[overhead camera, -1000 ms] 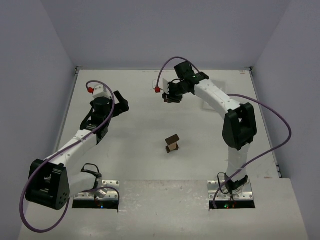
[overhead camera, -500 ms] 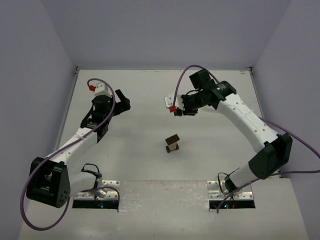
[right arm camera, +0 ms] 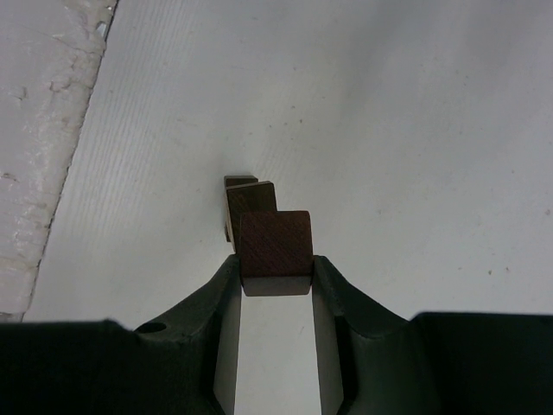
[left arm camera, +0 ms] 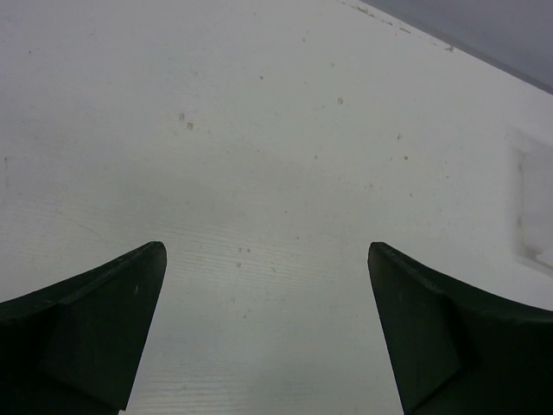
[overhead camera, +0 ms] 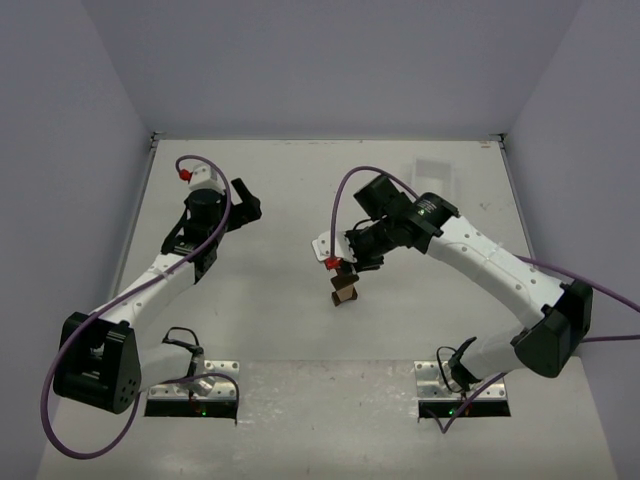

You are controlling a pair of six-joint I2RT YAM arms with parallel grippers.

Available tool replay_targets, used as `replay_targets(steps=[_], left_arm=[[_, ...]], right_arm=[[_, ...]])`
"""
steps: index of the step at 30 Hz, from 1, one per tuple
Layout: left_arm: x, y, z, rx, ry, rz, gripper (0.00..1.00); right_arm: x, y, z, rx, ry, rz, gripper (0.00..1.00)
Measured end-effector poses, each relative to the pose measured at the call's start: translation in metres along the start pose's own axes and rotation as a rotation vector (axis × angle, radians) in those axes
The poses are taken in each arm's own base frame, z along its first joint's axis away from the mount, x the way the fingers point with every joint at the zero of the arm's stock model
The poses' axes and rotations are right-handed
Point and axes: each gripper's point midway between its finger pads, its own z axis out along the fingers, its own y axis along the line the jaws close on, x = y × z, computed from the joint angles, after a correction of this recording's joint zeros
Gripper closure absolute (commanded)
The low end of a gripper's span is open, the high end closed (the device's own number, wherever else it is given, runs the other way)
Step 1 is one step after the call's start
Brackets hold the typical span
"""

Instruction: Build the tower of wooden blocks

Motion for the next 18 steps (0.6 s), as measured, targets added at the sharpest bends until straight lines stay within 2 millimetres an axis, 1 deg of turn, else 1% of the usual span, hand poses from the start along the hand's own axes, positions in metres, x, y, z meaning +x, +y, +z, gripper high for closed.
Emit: replay_targets(steps=[3, 10, 18], left_arm=[[0.001, 0.0, 0.0, -0.002, 0.003, 0.001, 0.0], [0.001, 0.001, 0.0, -0.002, 0.002, 0.0, 0.0], [0.001, 0.001, 0.0, -0.004, 0.002, 0.001, 0.0]], right_arm=[[0.002, -0.002, 0.002, 0.009, 0.015, 0.027, 0.71], [0.018, 0.0, 0.023, -0.033, 0.09, 0.062, 0.71], [0.024, 0.001, 0.025, -0.04, 0.118, 0.067, 0.7]])
